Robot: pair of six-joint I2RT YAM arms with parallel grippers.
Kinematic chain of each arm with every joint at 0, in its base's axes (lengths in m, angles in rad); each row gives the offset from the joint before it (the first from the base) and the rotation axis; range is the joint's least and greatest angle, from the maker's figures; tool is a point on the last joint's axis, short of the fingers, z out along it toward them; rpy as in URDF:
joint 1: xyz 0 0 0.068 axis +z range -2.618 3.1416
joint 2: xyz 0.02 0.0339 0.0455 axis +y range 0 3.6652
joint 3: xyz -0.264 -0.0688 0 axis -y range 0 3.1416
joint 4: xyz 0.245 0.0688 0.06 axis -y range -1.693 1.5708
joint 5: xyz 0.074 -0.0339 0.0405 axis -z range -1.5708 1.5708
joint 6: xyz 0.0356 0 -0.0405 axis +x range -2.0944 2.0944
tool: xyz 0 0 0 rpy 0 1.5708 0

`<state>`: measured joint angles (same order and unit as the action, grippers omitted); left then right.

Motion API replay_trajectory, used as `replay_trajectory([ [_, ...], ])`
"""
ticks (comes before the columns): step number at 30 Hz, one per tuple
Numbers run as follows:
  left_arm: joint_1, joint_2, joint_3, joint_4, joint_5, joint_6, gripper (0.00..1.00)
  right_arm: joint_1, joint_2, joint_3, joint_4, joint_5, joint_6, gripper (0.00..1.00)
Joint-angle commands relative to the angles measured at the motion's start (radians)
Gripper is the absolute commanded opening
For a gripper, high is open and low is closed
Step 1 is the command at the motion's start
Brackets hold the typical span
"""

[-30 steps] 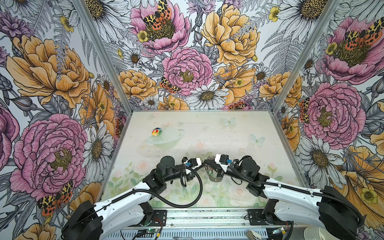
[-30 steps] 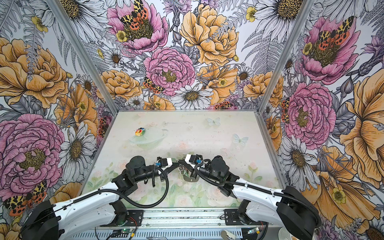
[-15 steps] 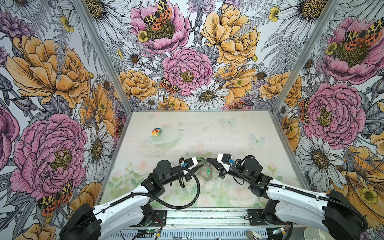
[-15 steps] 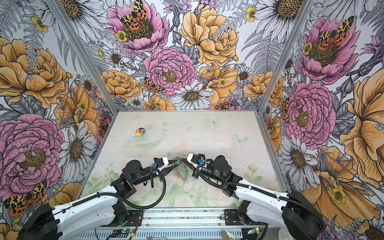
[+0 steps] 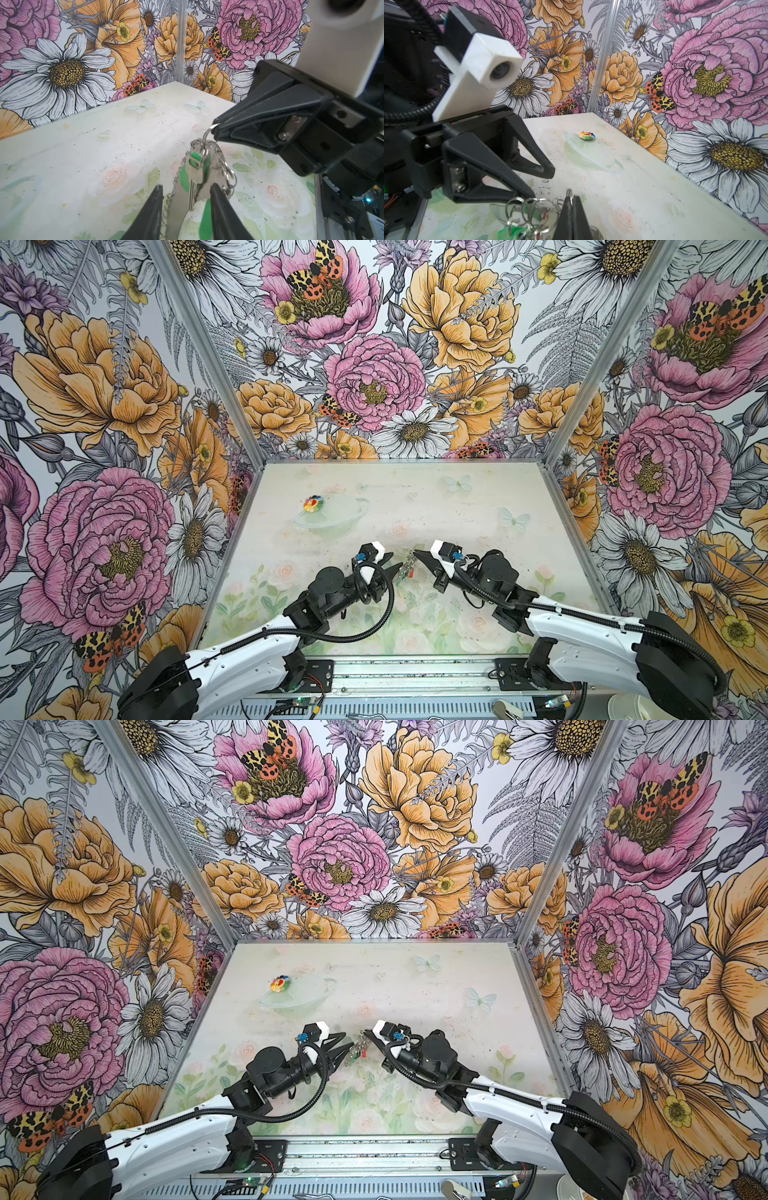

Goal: Put the keys on the keyring

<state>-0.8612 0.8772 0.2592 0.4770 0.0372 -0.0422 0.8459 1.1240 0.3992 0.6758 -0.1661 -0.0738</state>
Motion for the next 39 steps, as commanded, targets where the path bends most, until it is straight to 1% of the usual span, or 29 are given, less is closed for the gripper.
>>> replay_trajectory([
  [1, -0.020, -0.044, -0.040, -0.034, -0.128, -0.122, 0.41, 0.008, 0.045, 0.028, 0.056, 0.076, 0.063, 0.00],
  [3, -0.025, -0.069, -0.055, -0.066, -0.150, -0.151, 0.42, 0.010, 0.079, 0.030, 0.080, 0.088, 0.083, 0.00],
  [6, -0.025, -0.097, -0.079, -0.090, -0.156, -0.180, 0.44, 0.013, 0.119, 0.030, 0.119, 0.118, 0.114, 0.00],
  [10, -0.040, -0.094, -0.081, -0.124, -0.149, -0.206, 0.45, 0.021, 0.154, 0.031, 0.134, 0.175, 0.155, 0.00],
  [13, -0.080, -0.071, -0.077, -0.126, -0.172, -0.216, 0.46, 0.028, 0.170, 0.037, 0.133, 0.204, 0.183, 0.00],
  [17, -0.167, -0.021, -0.064, -0.119, -0.255, -0.214, 0.48, 0.045, 0.197, 0.066, 0.119, 0.238, 0.199, 0.00],
  [19, -0.195, 0.005, -0.066, -0.092, -0.294, -0.215, 0.50, 0.051, 0.213, 0.082, 0.114, 0.259, 0.207, 0.00],
  [22, -0.222, 0.058, -0.072, -0.032, -0.331, -0.225, 0.52, 0.054, 0.234, 0.096, 0.126, 0.274, 0.215, 0.00],
  [25, -0.225, 0.131, -0.075, 0.049, -0.357, -0.242, 0.56, 0.053, 0.252, 0.103, 0.145, 0.268, 0.214, 0.00],
  [28, -0.226, 0.234, -0.079, 0.147, -0.390, -0.249, 0.57, 0.055, 0.258, 0.106, 0.152, 0.264, 0.213, 0.00],
  [32, -0.226, 0.384, -0.074, 0.285, -0.437, -0.264, 0.56, 0.056, 0.256, 0.101, 0.159, 0.269, 0.212, 0.00],
  [35, -0.225, 0.485, -0.094, 0.433, -0.442, -0.280, 0.52, 0.055, 0.249, 0.096, 0.158, 0.272, 0.211, 0.00],
  [37, -0.225, 0.532, -0.108, 0.520, -0.454, -0.280, 0.50, 0.055, 0.243, 0.092, 0.158, 0.272, 0.210, 0.00],
  [39, -0.219, 0.563, -0.130, 0.600, -0.458, -0.278, 0.50, 0.054, 0.234, 0.084, 0.160, 0.275, 0.207, 0.00],
])
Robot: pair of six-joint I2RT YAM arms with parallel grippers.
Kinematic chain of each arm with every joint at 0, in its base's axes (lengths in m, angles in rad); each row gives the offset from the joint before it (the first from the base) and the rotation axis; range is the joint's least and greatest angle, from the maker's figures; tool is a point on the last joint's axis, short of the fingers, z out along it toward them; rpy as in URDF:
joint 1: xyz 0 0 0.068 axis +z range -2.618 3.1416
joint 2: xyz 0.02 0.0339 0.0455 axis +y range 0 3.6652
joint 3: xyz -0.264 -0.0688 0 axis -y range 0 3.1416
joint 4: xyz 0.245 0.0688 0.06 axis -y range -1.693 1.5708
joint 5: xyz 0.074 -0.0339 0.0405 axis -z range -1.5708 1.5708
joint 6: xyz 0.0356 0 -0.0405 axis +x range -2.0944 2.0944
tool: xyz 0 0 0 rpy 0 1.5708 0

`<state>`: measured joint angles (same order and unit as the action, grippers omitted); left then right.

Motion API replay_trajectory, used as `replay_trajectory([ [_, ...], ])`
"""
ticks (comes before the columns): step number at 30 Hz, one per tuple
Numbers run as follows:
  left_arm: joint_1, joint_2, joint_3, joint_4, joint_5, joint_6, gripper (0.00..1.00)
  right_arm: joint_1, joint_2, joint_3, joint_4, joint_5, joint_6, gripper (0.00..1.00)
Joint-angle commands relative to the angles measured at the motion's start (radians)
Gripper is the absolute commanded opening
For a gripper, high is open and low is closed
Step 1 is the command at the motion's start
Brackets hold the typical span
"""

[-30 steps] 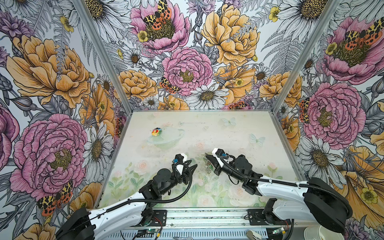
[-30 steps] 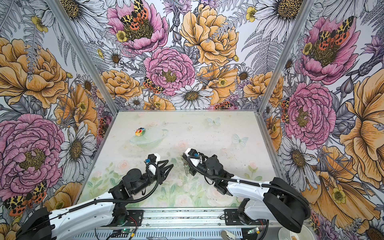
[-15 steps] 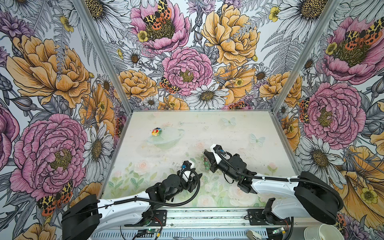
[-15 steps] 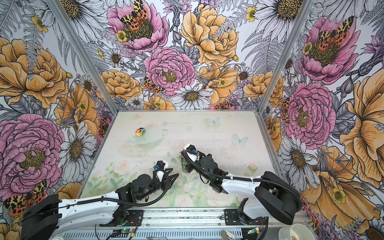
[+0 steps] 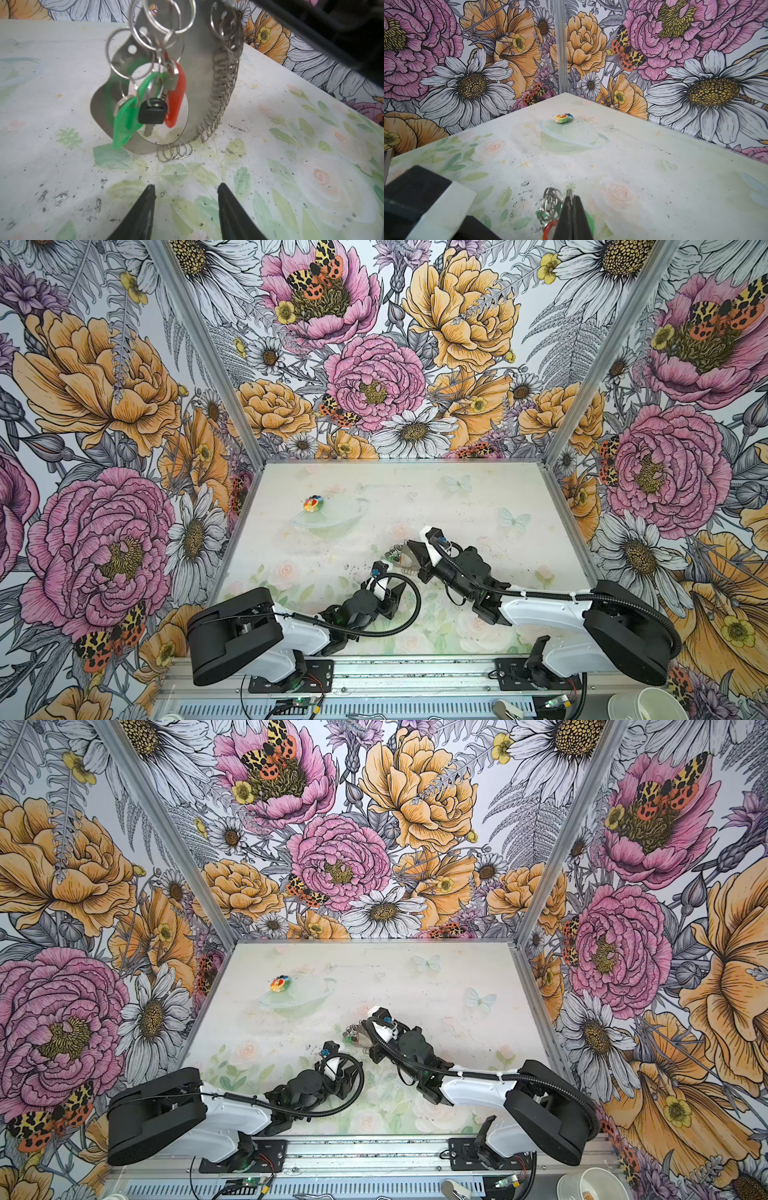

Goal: Put the keys on the keyring

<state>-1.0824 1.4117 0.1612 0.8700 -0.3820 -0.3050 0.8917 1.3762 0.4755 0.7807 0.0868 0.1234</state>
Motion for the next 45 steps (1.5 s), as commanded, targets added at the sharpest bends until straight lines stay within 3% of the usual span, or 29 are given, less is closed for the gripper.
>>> replay_trajectory([
  [1, 0.007, 0.041, -0.040, 0.238, -0.025, -0.005, 0.50, 0.008, -0.021, 0.006, 0.054, 0.024, 0.009, 0.00],
  [14, 0.174, 0.067, -0.068, 0.280, 0.191, 0.077, 0.53, 0.003, -0.048, -0.025, 0.070, -0.008, -0.001, 0.00],
  [21, 0.249, 0.240, -0.095, 0.536, 0.382, 0.153, 0.46, -0.038, -0.062, -0.043, 0.078, -0.085, 0.013, 0.00],
  [25, 0.256, 0.291, -0.046, 0.542, 0.463, 0.165, 0.33, -0.042, -0.063, -0.041, 0.076, -0.093, 0.023, 0.00],
  [28, 0.248, 0.301, -0.031, 0.543, 0.426, 0.174, 0.20, -0.041, -0.066, -0.046, 0.074, -0.088, 0.028, 0.00],
  [34, 0.242, 0.316, -0.024, 0.543, 0.400, 0.180, 0.17, -0.043, -0.066, -0.050, 0.064, -0.085, 0.024, 0.00],
  [38, 0.232, 0.304, -0.034, 0.542, 0.358, 0.178, 0.00, -0.045, -0.069, -0.054, 0.059, -0.054, 0.023, 0.00],
  [42, 0.210, 0.268, -0.046, 0.526, 0.281, 0.175, 0.00, -0.063, -0.094, -0.058, 0.041, -0.039, 0.023, 0.00],
  [44, 0.206, 0.194, -0.028, 0.401, 0.269, 0.160, 0.00, -0.079, -0.123, -0.060, 0.009, -0.028, 0.020, 0.00],
  [45, 0.193, 0.125, 0.005, 0.247, 0.234, 0.162, 0.00, -0.086, -0.148, -0.060, -0.020, -0.021, 0.013, 0.06],
])
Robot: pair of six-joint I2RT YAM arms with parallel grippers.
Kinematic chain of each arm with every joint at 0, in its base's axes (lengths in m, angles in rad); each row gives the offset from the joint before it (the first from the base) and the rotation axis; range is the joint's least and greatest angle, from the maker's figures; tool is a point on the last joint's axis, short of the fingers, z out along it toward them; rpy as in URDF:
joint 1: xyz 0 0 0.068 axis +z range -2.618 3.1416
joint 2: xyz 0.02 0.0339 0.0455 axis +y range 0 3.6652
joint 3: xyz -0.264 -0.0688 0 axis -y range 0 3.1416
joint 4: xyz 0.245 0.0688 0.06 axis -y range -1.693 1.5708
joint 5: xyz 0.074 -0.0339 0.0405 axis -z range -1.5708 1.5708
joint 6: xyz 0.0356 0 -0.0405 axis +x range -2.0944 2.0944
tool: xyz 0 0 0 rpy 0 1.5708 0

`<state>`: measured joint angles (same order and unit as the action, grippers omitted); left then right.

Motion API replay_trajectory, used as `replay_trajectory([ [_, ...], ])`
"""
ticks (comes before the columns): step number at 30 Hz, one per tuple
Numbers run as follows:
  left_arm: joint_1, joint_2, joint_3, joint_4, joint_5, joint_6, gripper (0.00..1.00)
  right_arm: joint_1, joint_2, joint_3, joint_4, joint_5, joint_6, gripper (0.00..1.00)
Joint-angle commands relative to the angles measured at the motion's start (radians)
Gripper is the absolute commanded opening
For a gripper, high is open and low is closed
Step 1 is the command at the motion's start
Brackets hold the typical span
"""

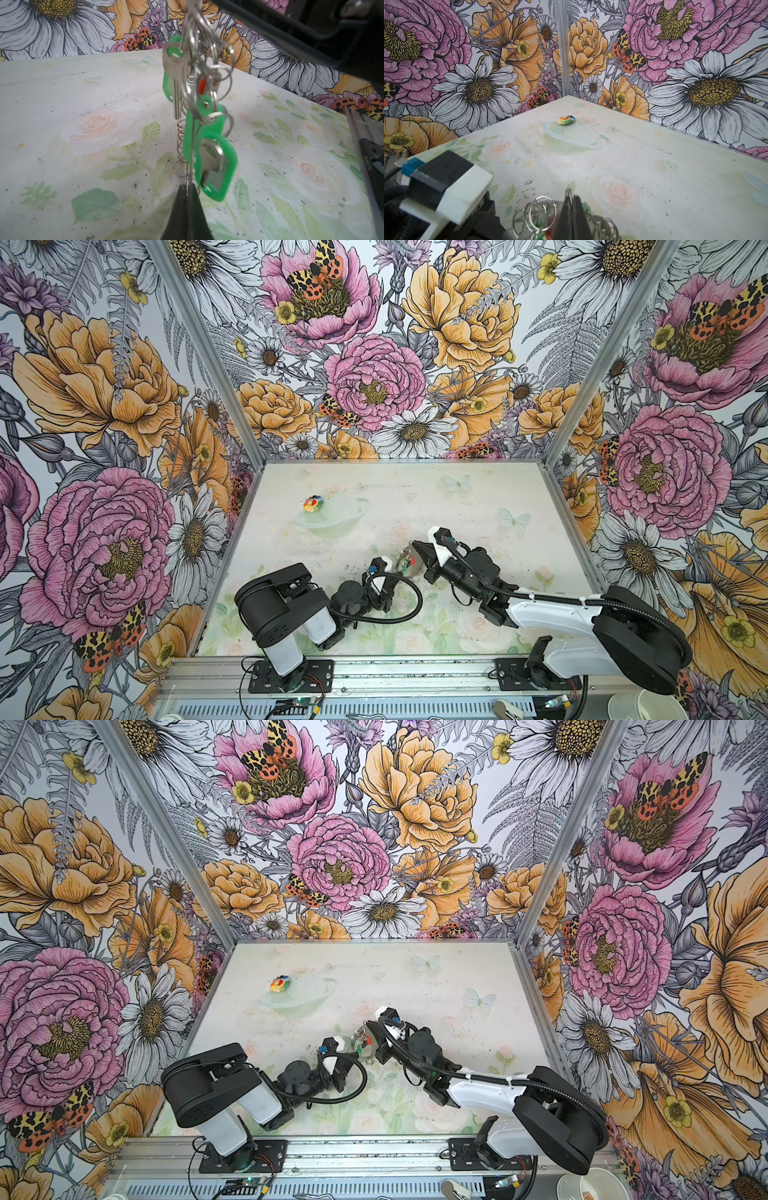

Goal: Put the keys on the keyring

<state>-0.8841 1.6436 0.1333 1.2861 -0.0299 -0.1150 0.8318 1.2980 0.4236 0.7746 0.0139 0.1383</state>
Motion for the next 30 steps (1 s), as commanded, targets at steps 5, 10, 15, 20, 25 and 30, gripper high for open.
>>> replay_trajectory([
  [5, -0.049, -0.378, 0.318, -1.035, -0.283, 0.059, 0.00, -0.071, -0.252, -0.011, -0.215, 0.152, -0.054, 0.38],
  [10, -0.046, -0.413, 0.594, -1.548, -0.340, 0.111, 0.00, -0.118, -0.435, -0.021, -0.396, 0.375, -0.069, 0.47],
  [15, -0.084, -0.174, 0.973, -2.110, -0.543, 0.195, 0.00, -0.163, -0.523, -0.043, -0.495, 0.517, -0.058, 0.49],
  [20, -0.151, 0.017, 1.164, -2.395, -0.692, 0.326, 0.00, -0.187, -0.544, -0.053, -0.530, 0.532, -0.063, 0.49],
  [25, -0.050, -0.021, 1.147, -2.473, -0.795, 0.356, 0.00, -0.196, -0.570, -0.065, -0.542, 0.530, -0.051, 0.49],
  [30, -0.150, 0.005, 1.162, -2.491, -0.828, 0.427, 0.00, -0.207, -0.563, -0.065, -0.542, 0.515, -0.037, 0.49],
])
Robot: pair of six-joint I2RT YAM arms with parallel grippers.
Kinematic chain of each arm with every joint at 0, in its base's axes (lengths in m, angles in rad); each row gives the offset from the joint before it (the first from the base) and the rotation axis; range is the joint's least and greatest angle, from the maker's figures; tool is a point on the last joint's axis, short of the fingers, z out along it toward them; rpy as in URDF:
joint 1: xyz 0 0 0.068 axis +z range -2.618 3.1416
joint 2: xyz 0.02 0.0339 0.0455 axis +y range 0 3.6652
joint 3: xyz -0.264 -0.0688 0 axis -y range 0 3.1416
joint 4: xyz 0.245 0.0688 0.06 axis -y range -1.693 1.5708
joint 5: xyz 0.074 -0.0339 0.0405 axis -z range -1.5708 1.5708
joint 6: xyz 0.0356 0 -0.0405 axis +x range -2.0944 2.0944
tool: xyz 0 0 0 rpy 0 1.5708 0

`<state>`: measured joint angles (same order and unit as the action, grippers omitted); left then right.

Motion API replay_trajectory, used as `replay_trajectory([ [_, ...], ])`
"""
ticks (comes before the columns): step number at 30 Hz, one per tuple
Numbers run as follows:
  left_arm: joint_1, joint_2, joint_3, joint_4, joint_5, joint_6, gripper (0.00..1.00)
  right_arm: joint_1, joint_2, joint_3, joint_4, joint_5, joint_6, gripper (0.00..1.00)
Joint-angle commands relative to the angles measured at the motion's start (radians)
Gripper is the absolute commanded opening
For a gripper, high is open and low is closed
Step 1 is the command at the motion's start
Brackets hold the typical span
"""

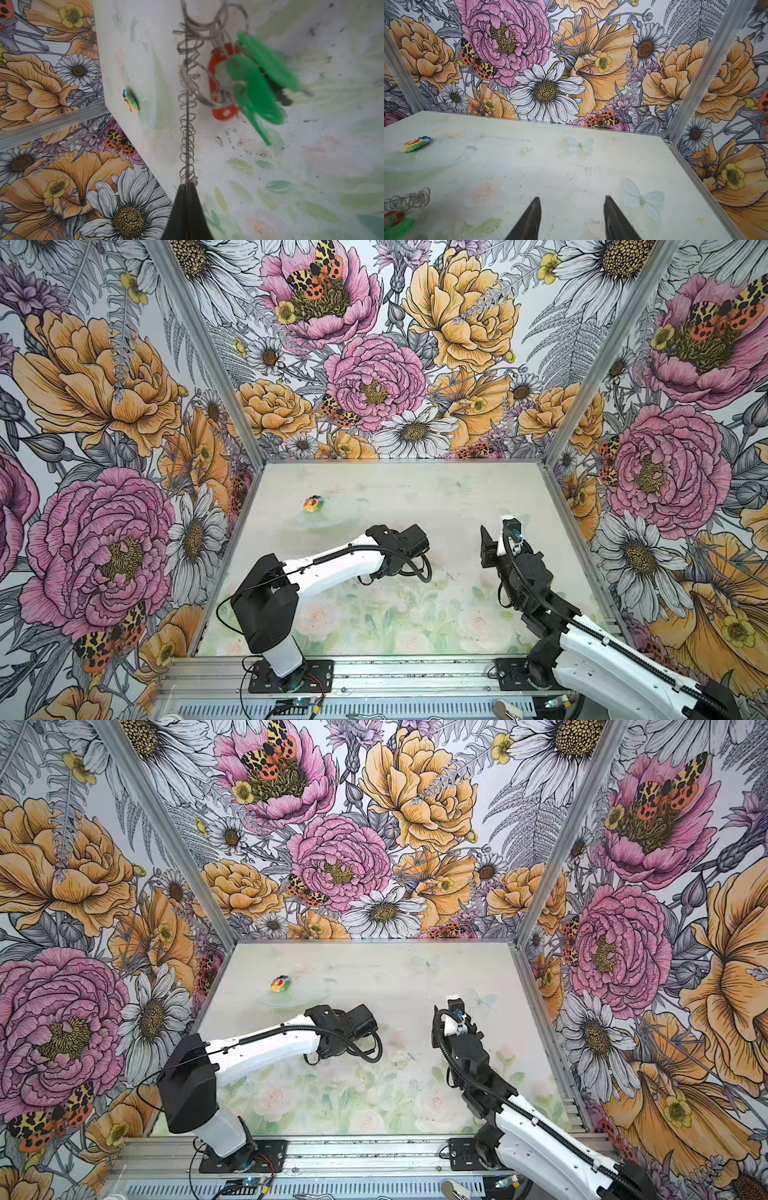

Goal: Put the keys on the keyring

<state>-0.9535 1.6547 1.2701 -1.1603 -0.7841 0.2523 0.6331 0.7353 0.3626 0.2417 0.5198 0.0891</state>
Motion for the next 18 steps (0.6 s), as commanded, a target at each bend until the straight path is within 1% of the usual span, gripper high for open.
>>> replay_trajectory([
  [1, -0.085, 0.005, 0.031, -0.060, -0.090, 0.054, 0.00, -0.008, -0.001, -0.002, -0.009, 0.007, 0.014, 0.49],
  [3, -0.021, 0.006, 0.010, -0.072, -0.127, 0.042, 0.00, -0.009, -0.001, -0.003, -0.009, -0.001, 0.016, 0.50],
  [5, 0.053, -0.002, -0.020, -0.067, -0.126, 0.042, 0.00, -0.012, -0.001, -0.005, -0.010, -0.005, 0.022, 0.50],
  [8, 0.074, 0.000, -0.013, -0.044, -0.167, 0.045, 0.00, -0.015, 0.004, -0.003, -0.009, -0.004, 0.024, 0.49],
  [12, 0.090, 0.017, 0.013, -0.014, -0.160, 0.081, 0.00, -0.021, 0.016, -0.001, -0.009, -0.013, 0.031, 0.50],
  [14, 0.127, 0.039, 0.027, 0.006, -0.139, 0.093, 0.00, -0.021, 0.024, 0.002, -0.007, -0.020, 0.033, 0.50],
  [18, 0.190, 0.117, 0.069, 0.033, -0.133, 0.120, 0.00, -0.025, 0.027, 0.000, -0.008, -0.030, 0.037, 0.54],
])
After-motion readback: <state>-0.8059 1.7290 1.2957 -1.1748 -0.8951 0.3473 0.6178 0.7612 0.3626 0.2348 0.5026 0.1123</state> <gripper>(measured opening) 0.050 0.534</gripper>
